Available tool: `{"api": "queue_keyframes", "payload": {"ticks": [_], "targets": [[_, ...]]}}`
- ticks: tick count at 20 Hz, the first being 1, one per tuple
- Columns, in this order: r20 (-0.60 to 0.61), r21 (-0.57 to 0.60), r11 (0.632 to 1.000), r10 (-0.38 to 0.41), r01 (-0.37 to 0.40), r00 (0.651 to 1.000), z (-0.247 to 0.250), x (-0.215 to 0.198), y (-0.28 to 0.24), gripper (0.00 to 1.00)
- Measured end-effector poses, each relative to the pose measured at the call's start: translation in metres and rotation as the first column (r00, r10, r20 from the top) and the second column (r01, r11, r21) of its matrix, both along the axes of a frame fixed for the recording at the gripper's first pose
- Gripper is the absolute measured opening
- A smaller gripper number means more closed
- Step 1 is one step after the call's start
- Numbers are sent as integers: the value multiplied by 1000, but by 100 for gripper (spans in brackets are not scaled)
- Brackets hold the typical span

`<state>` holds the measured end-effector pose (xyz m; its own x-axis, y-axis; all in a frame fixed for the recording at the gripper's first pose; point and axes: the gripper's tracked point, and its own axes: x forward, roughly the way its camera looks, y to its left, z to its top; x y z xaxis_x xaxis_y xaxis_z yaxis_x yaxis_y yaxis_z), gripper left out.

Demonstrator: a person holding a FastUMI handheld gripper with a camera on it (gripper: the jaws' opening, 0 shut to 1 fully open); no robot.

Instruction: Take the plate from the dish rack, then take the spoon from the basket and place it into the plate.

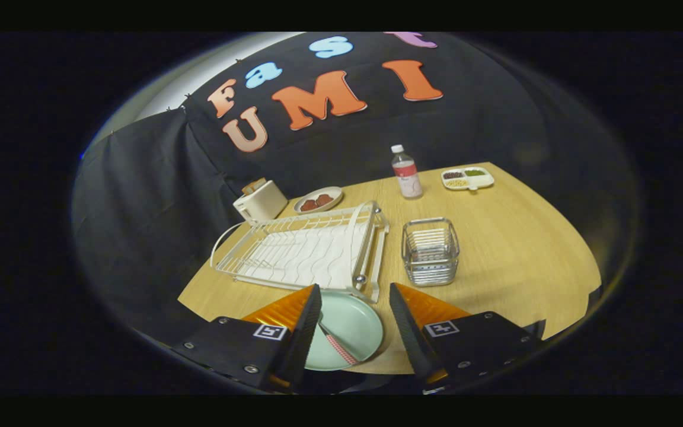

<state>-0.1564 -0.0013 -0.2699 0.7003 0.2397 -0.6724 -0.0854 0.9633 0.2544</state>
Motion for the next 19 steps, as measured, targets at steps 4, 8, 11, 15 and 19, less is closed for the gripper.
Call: {"api": "queue_keyframes", "payload": {"ticks": [4,8,11,15,19], "targets": [[182,-68,996,-36,50,983,67,42,-18,80],[306,-93,993,-46,78,951,121,68,-26,86],[376,-130,987,-41,97,926,150,80,-33,87],[439,-162,980,-33,115,898,180,88,-36,92],[493,-171,976,-32,133,869,205,95,-37,93]]}}
